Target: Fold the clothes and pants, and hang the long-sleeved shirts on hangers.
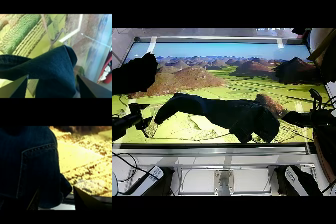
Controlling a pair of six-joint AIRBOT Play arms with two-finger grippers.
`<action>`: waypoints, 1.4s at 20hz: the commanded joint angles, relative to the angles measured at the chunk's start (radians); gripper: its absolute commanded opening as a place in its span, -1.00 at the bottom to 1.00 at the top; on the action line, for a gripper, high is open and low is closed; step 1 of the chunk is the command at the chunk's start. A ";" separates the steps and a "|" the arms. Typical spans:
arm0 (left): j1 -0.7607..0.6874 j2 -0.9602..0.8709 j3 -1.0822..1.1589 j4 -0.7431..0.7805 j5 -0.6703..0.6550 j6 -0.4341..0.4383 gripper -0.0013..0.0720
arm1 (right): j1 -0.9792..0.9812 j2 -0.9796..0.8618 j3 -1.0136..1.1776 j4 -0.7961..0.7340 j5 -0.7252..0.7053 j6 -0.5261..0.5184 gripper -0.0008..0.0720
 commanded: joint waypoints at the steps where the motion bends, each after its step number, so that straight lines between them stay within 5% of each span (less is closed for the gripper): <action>1: -0.029 -0.013 -0.001 0.052 -0.048 0.022 0.94 | 0.000 0.000 0.000 0.001 -0.044 -0.001 0.28; 5: -0.091 -0.013 -0.001 0.206 0.035 -0.039 0.67 | 0.000 0.000 0.000 0.001 -0.048 -0.001 0.28; 19: -0.303 -0.148 0.000 0.100 0.313 -0.148 0.63 | 0.000 0.000 0.000 0.002 -0.045 0.000 0.28; 20: -0.315 -0.164 0.002 0.086 0.328 -0.148 0.12 | 0.000 0.000 0.000 0.002 -0.040 0.000 0.28; 21: -0.319 -0.171 0.002 0.078 0.338 -0.146 -0.79 | 0.000 0.000 0.000 0.001 -0.026 0.000 0.28; 25: -0.292 -0.143 0.020 0.079 0.360 -0.136 -0.91 | 0.000 0.000 -0.008 -0.031 0.069 -0.005 0.31; 28: -0.267 -0.107 0.063 0.079 0.358 -0.080 -0.91 | 0.000 0.000 -0.080 0.003 0.085 -0.031 0.74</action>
